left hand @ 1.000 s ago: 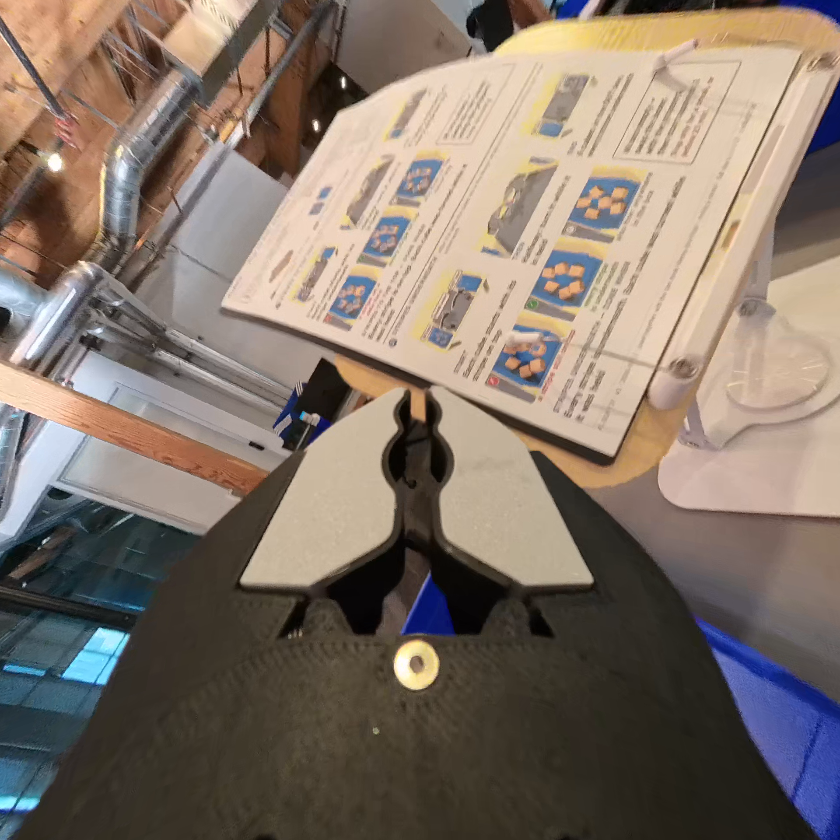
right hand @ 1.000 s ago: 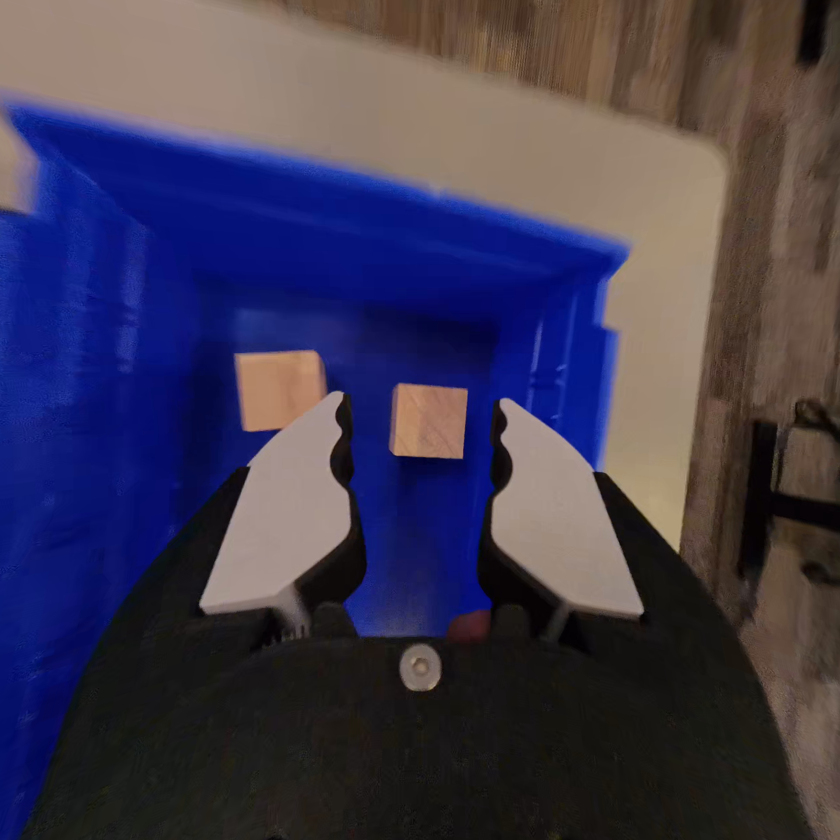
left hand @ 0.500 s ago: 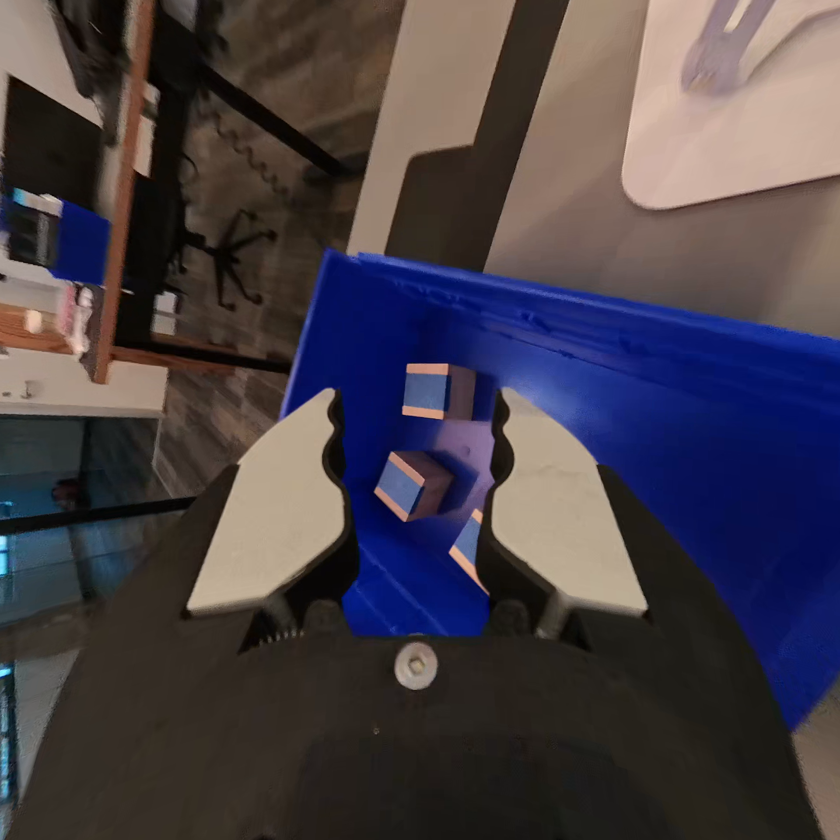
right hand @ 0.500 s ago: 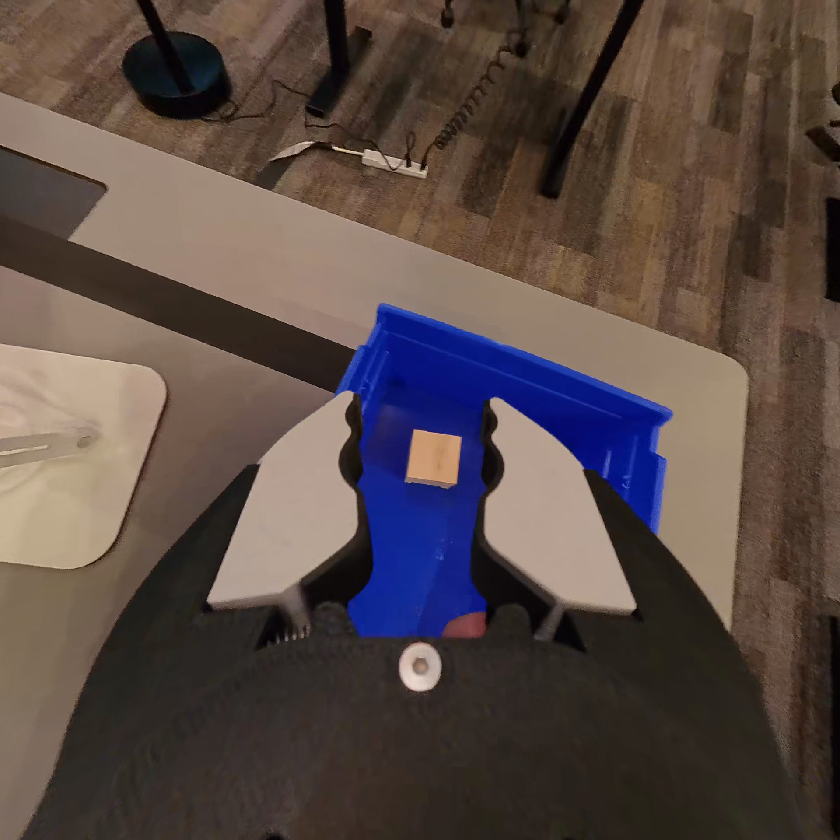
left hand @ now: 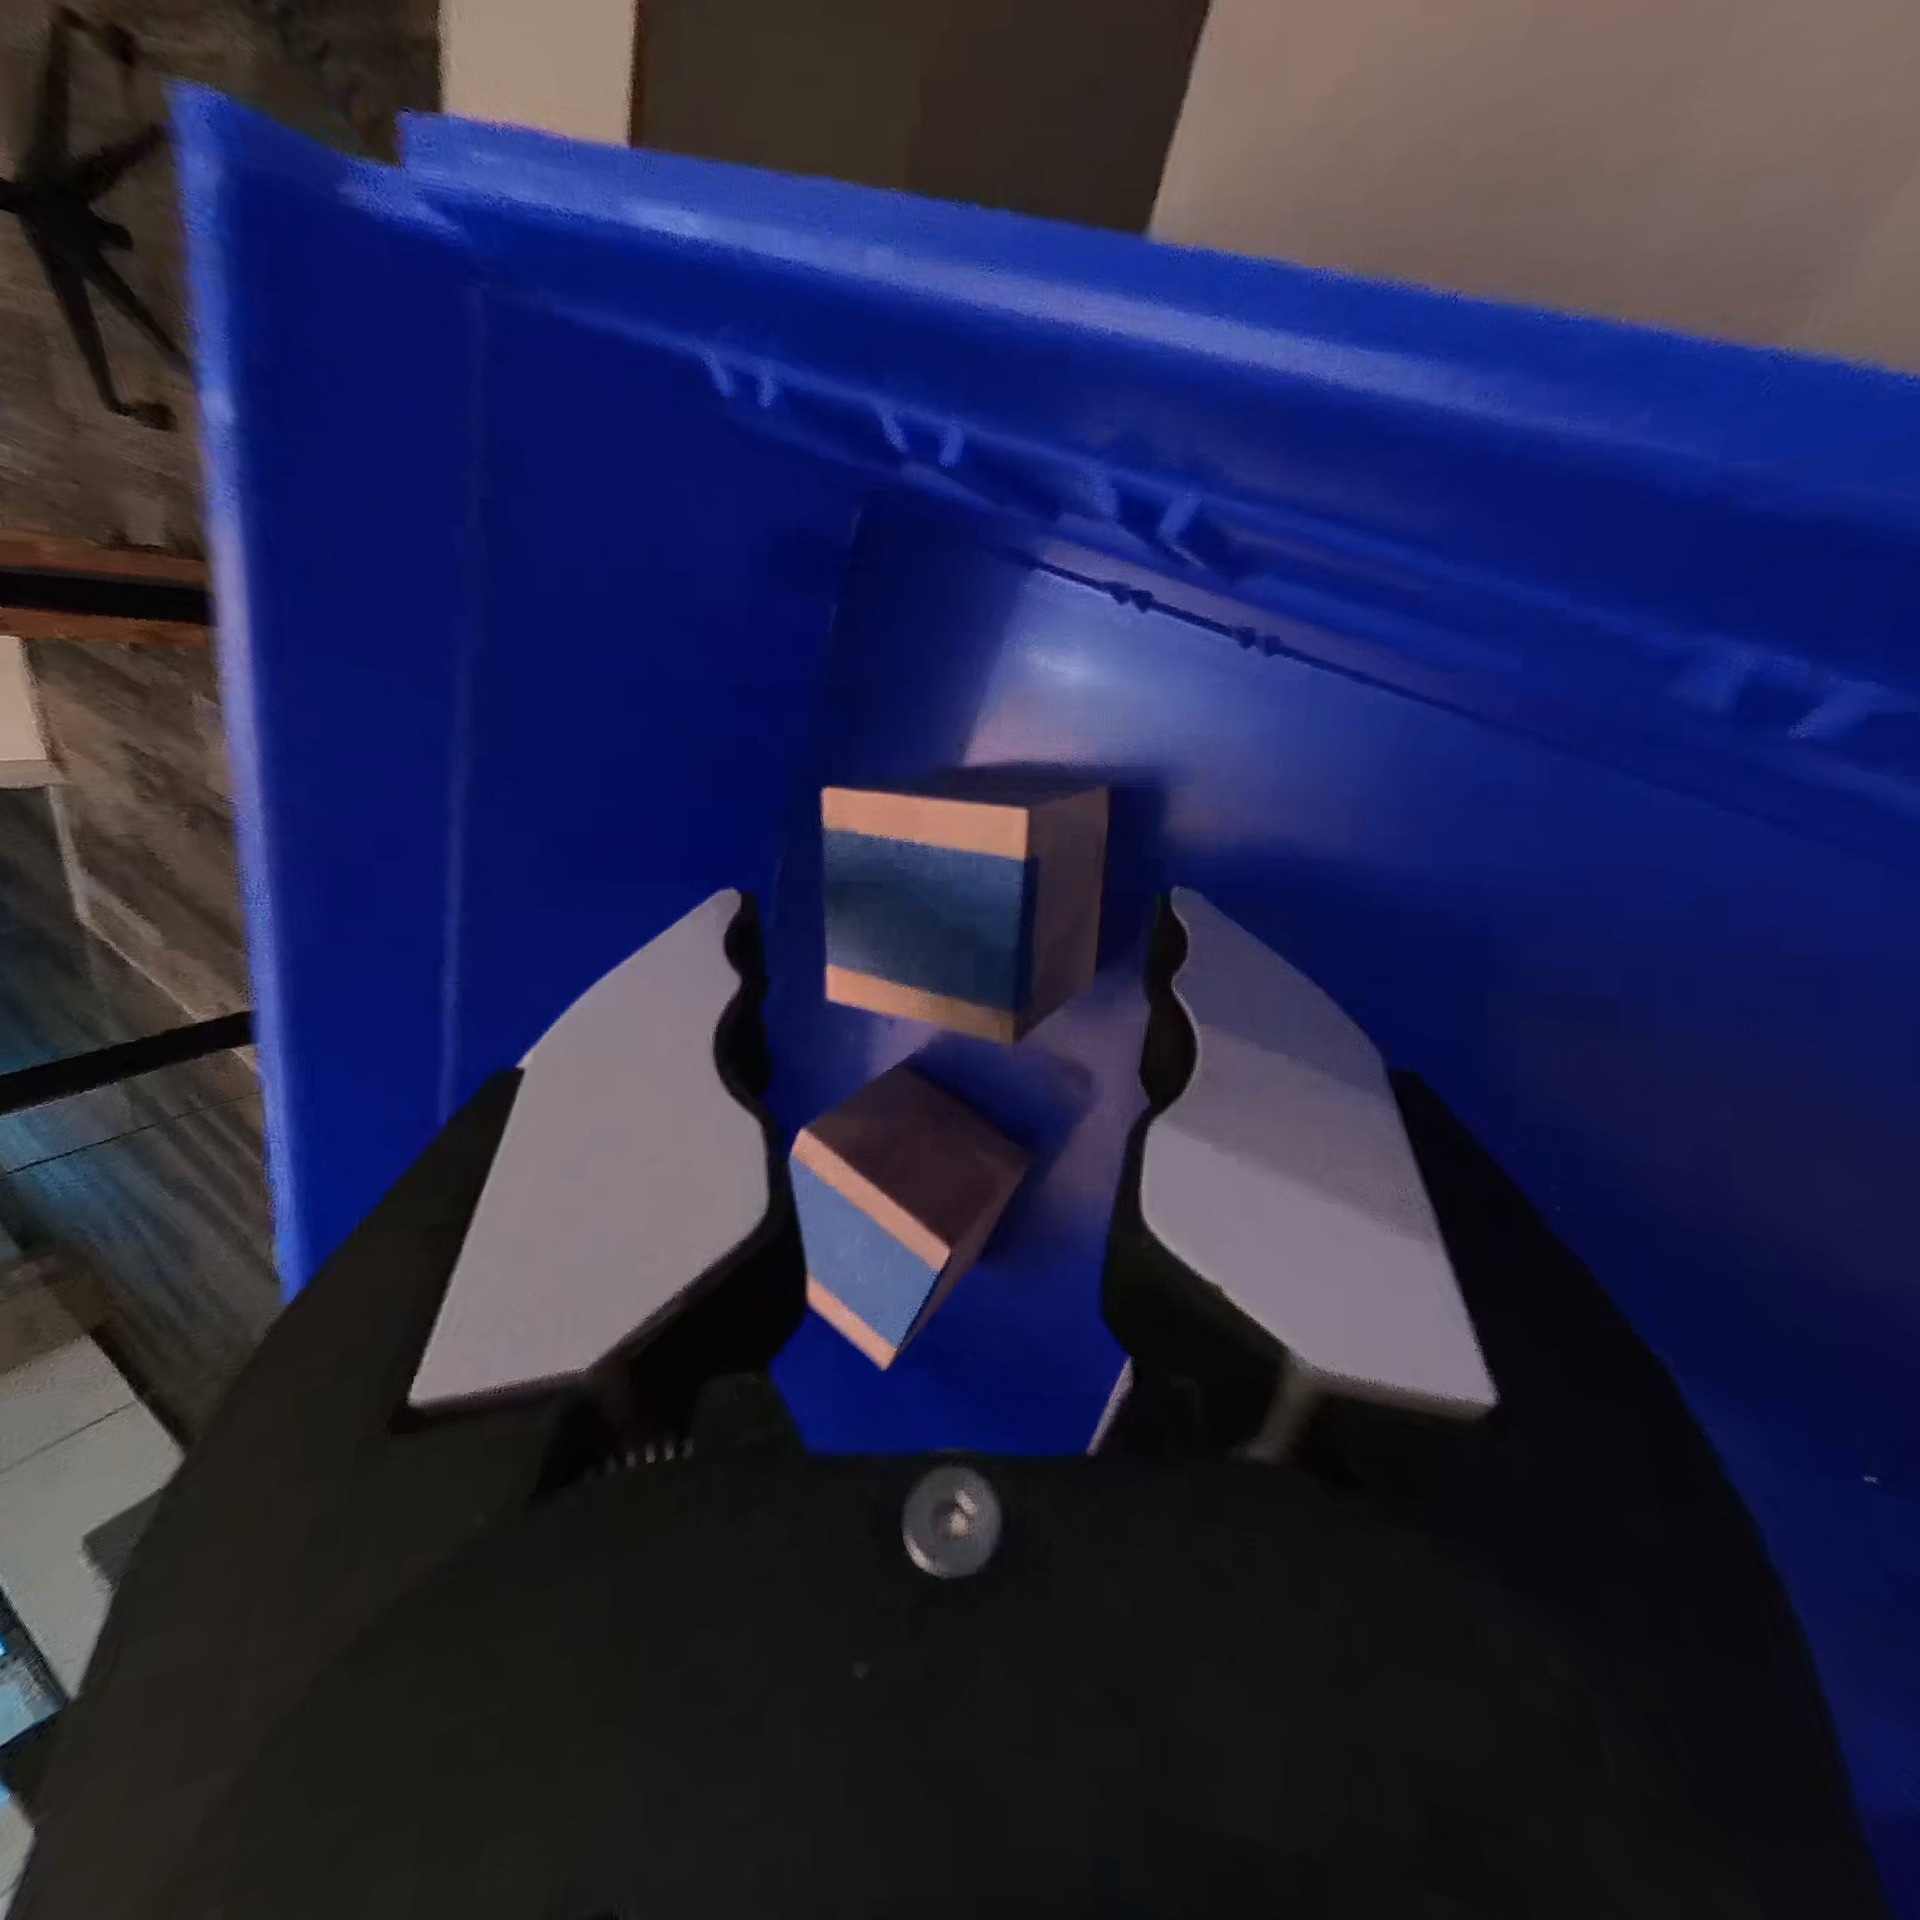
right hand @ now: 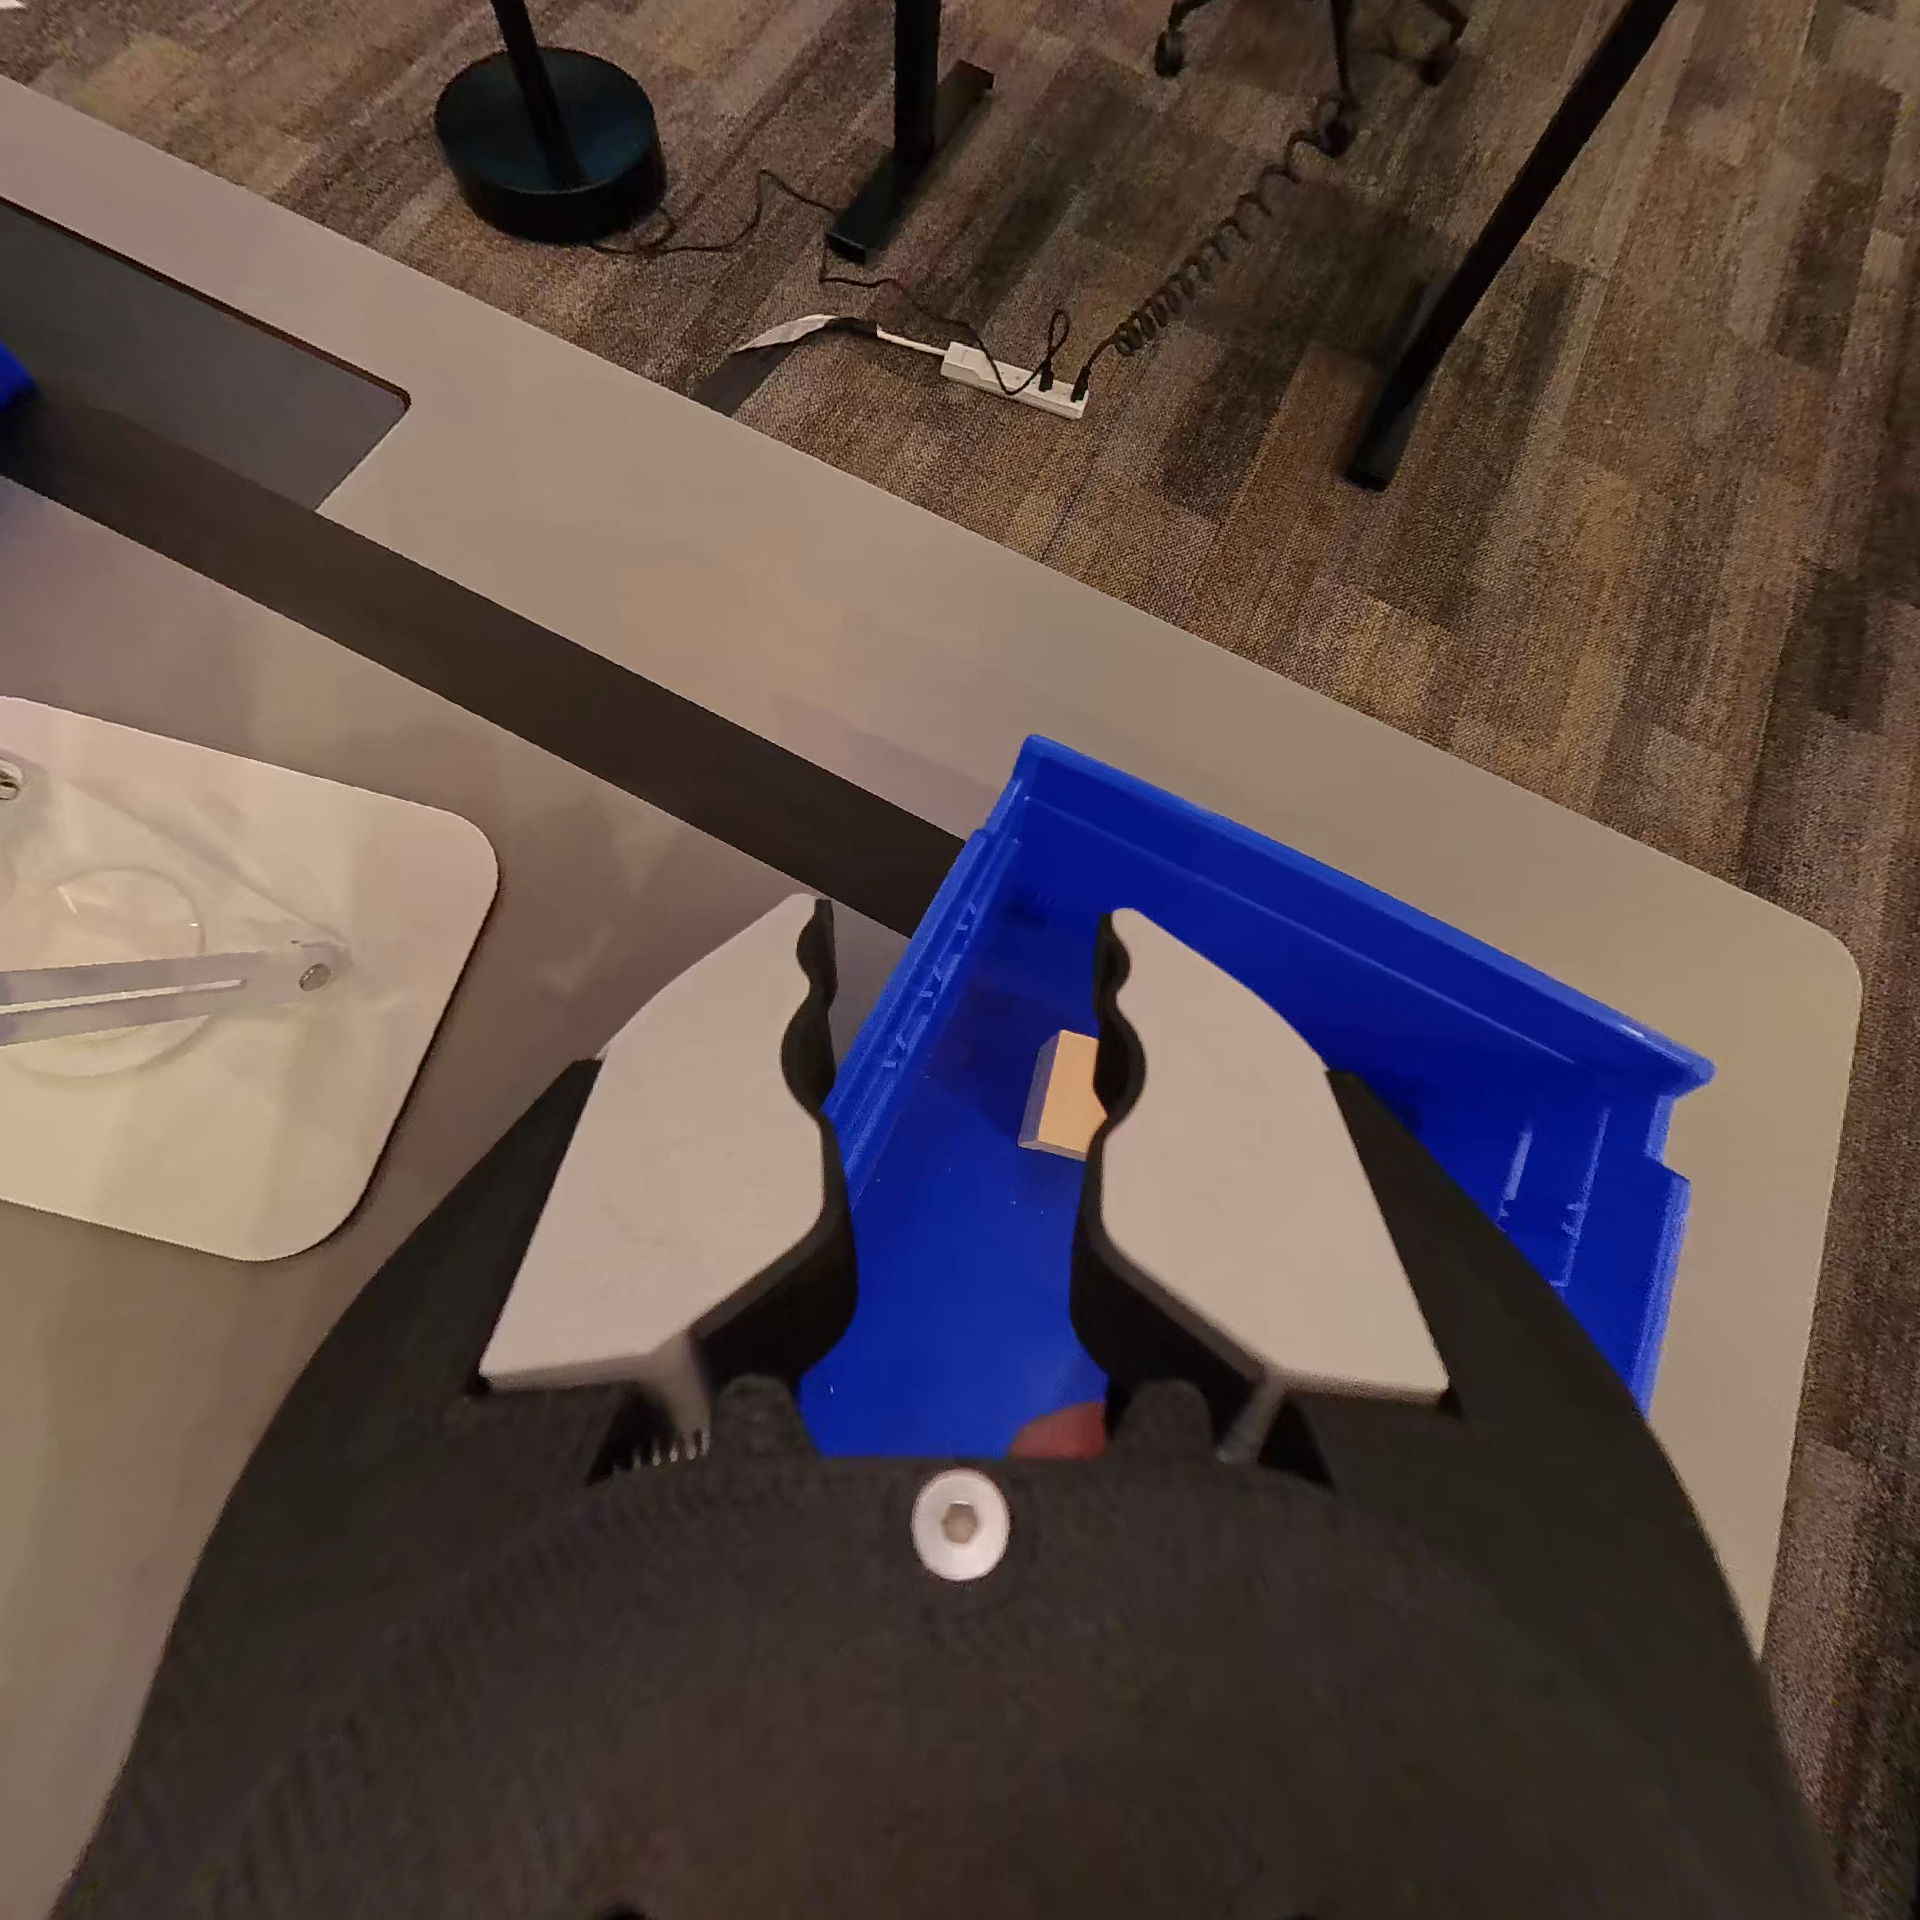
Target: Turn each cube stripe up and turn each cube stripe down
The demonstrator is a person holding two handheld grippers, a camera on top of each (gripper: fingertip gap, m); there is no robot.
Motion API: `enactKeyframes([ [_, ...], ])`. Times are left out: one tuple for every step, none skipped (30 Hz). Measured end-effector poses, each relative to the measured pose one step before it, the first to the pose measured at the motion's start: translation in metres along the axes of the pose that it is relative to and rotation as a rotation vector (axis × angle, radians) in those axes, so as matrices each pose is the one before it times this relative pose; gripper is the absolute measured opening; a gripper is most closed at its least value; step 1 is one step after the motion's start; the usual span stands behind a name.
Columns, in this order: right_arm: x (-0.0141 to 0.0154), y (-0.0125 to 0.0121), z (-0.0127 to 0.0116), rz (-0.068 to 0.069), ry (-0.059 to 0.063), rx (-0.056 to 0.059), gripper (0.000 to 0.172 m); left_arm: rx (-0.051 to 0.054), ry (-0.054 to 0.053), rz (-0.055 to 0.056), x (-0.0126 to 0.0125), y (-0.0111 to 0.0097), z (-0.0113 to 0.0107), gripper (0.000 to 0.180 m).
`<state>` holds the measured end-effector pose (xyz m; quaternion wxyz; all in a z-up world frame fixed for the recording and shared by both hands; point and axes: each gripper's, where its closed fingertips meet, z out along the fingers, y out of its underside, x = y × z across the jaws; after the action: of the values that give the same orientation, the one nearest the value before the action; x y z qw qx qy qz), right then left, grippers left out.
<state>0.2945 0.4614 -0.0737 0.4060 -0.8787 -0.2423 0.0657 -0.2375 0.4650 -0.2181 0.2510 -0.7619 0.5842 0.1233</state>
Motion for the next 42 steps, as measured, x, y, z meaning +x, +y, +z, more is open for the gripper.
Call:
enactKeyframes([
  [-0.00153, -0.00051, 0.00041, -0.003, -0.0023, -0.0002, 0.048, -0.0295, 0.0168, -0.0008, 0.00138, 0.00282, 0.0064, 0.07],
  [-0.00152, -0.00064, 0.00033, -0.003, -0.0026, 0.0009, 0.047, -0.0151, 0.0122, -0.0114, -0.00026, 0.00088, 0.00433, 0.06],
  [-0.00154, -0.00045, 0.00018, -0.0033, -0.0033, 0.0001, 0.048, 0.0075, 0.012, -0.028, -0.00126, -0.00187, 0.00207, 0.06],
  [-0.00137, -0.00054, -0.00003, -0.0031, -0.0022, 0.0003, 0.047, 0.0026, 0.0264, -0.0228, 0.00169, -0.00045, 0.0017, 0.054],
  [-0.00133, -0.00087, -0.00025, -0.003, -0.0013, 0.0019, 0.047, 0.006, 0.0071, -0.011, -0.00039, -0.00027, 0.00034, 0.053],
  [-0.00147, -0.00099, -0.00031, -0.0034, -0.0017, 0.0024, 0.047, 0.0039, 0.0007, 0.0047, -0.00024, 0.0001, -0.00001, 0.053],
  [-0.00184, -0.00103, -0.00048, -0.0045, -0.0021, 0.0025, 0.047, 0.0084, 0.0025, -0.007, 0.0001, 0.00015, -0.00023, 0.053],
  [-0.00215, -0.00132, -0.00054, -0.0055, -0.0028, 0.0029, 0.047, 0.0014, 0.0018, -0.0039, 0.00017, 0.00079, -0.00061, 0.052],
  [-0.00231, -0.00164, -0.00092, -0.005, -0.0035, 0.0045, 0.046, -0.0039, -0.0096, 0.0098, -0.00069, 0.00195, -0.00105, 0.052],
  [-0.00274, -0.00222, -0.00135, -0.0053, -0.0043, 0.008, 0.046, -0.0089, -0.0183, 0.0048, -0.00216, 0.00366, -0.0021, 0.052],
  [-0.00299, -0.00305, -0.0021, -0.0049, -0.0049, 0.0117, 0.046, -0.0039, -0.031, -0.0124, -0.00511, 0.00315, -0.00423, 0.051],
  [-0.00358, -0.00376, -0.00273, -0.005, -0.0064, 0.015, 0.046, 0.0241, -0.0299, -0.0153, -0.00608, -0.00049, -0.00697, 0.051],
  [-0.00431, -0.00476, -0.00349, -0.0073, -0.0071, 0.0194, 0.046, 0.0441, -0.0229, -0.0193, -0.00579, -0.00361, -0.0097, 0.05],
  [-0.00483, -0.00593, -0.0043, -0.0089, -0.0071, 0.0244, 0.046, 0.0545, -0.0379, -0.0217, -0.00852, -0.00599, -0.0125, 0.05],
  [-0.00533, -0.00739, -0.00544, -0.0107, -0.0057, 0.0317, 0.045, 0.0537, -0.0424, -0.0222, -0.00954, -0.00713, -0.0143, 0.05],
  [-0.00561, -0.00908, -0.00647, -0.0114, -0.0038, 0.0409, 0.045, 0.0499, -0.0409, -0.0159, -0.00949, -0.00766, -0.01543, 0.05],
  [-0.00673, -0.01127, -0.00773, -0.0132, -0.0058, 0.0517, 0.043, 0.0536, -0.0519, -0.0146, -0.01099, -0.00911, -0.01647, 0.05],
  [-0.00685, -0.01298, -0.0089, -0.0131, -0.0021, 0.0606, 0.041, 0.053, -0.0476, -0.0148, -0.01025, -0.01006, -0.01717, 0.049],
  [-0.00782, -0.01363, -0.00928, -0.0136, -0.0056, 0.06, 0.04, 0.0614, -0.0347, -0.0017, -0.00739, -0.01264, -0.01757, 0.049],
  [-0.01087, -0.01462, -0.00935, -0.0166, -0.0213, 0.0632, 0.041, 0.069, -0.0446, 0.007, -0.00768, -0.01529, -0.01804, 0.049],
  [-0.01329, -0.0158, -0.00891, -0.0115, -0.0346, 0.0709, 0.041, 0.0622, -0.0447, 0.0, -0.0078, -0.01639, -0.01738, 0.049],
  [-0.01614, -0.01578, -0.00744, -0.0049, -0.0501, 0.0699, 0.041, 0.0579, -0.0336, 0.0065, -0.00535, -0.01791, -0.01635, 0.049],
  [-0.0194, -0.0145, -0.00505, -0.0001, -0.0704, 0.0642, 0.042, 0.0795, -0.0379, 0.0238, -0.00342, -0.02287, -0.01626, 0.049],
  [-0.02164, -0.01321, -0.00226, 0.0086, -0.0855, 0.06, 0.043, 0.091, -0.0259, 0.019, -0.00075, -0.02678, -0.01487, 0.049],
  [-0.02161, -0.0109, 0.00039, 0.018, -0.0882, 0.0538, 0.044, 0.0798, -0.0202, 0.0205, 0.00117, -0.02747, -0.01232, 0.049],
  [-0.02036, -0.00723, 0.0032, 0.0263, -0.0858, 0.0403, 0.046, 0.0896, -0.0288, 0.0419, 0.00276, -0.03012, -0.01066, 0.048],
  [-0.01942, -0.00379, 0.00559, 0.0332, -0.0911, 0.0273, 0.048, 0.0981, -0.0196, 0.0431, 0.00521, -0.03201, -0.00844, 0.048],
  [-0.01888, -0.00198, 0.00718, 0.0376, -0.0975, 0.0261, 0.051, 0.0833, -0.0143, 0.0247, 0.00611, -0.0305, -0.00489, 0.048],
  [-0.01527, -0.00106, 0.00788, 0.0416, -0.0835, 0.0302, 0.053, 0.0748, -0.0104, 0.0248, 0.00793, -0.02854, -0.00187, 0.048],
  [-0.01213, 0.00058, 0.00847, 0.0414, -0.0717, 0.0273, 0.058, 0.0628, -0.0077, 0.0291, 0.00974, -0.02558, 0.00106, 0.048],
  [-0.01127, 0.00329, 0.00892, 0.0436, -0.0767, 0.012, 0.061, 0.048, -0.0128, 0.0316, 0.00999, -0.02169, 0.00319, 0.048],
  [-0.00966, 0.00455, 0.00898, 0.0467, -0.0749, 0.006, 0.065, 0.0426, 0.0054, 0.0268, 0.01301, -0.01831, 0.00431, 0.048],
  [-0.00671, 0.00384, 0.00798, 0.0413, -0.0614, 0.0152, 0.069, 0.0387, 0.0056, 0.0182, 0.01329, -0.01551, 0.00525, 0.048],
  [-0.00559, 0.00404, 0.00736, 0.0345, -0.0572, 0.0149, 0.071, 0.0303, -0.0038, 0.0155, 0.01212, -0.01217, 0.00576, 0.048],
  [-0.00449, 0.00535, 0.00687, 0.034, -0.0528, 0.0031, 0.073, 0.0272, 0.0149, 0.0101, 0.01426, -0.00958, 0.00607, 0.048],
  [-0.00246, 0.00542, 0.00618, 0.0328, -0.0404, -0.0007, 0.076, 0.0245, 0.0126, 0.0067, 0.01351, -0.00742, 0.00551, 0.048],
  [-0.0028, 0.00471, 0.00548, 0.0276, -0.0402, 0.0024, 0.076, 0.0188, -0.0003, 0.0076, 0.01061, -0.00562, 0.00448, 0.048],
  [-0.00302, 0.00526, 0.00506, 0.0253, -0.0404, -0.006, 0.076, 0.0106, 0.0001, 0.0065, 0.00883, -0.00382, 0.00385, 0.048],
  [-0.0008, 0.00637, 0.00518, 0.0224, -0.0224, -0.0192, 0.079, 0.0113, -0.0033, 0.0021, 0.00661, -0.00347, 0.00263, 0.048],
  [0.00029, 0.0062, 0.00468, 0.016, -0.0108, -0.0205, 0.079, 0.0155, -0.0018, -0.0056, 0.00477, -0.00333, 0.00165, 0.049],
  [-0.00092, 0.00506, 0.00433, 0.0114, -0.0163, -0.0149, 0.078, 0.01, 0.006, -0.0108, 0.00463, -0.00186, 0.00154, 0.048],
  [-0.00169, 0.00474, 0.00392, 0.0098, -0.0205, -0.0143, 0.076, 0.0028, 0.0096, -0.0038, 0.00462, -0.00046, 0.00158, 0.048],
])
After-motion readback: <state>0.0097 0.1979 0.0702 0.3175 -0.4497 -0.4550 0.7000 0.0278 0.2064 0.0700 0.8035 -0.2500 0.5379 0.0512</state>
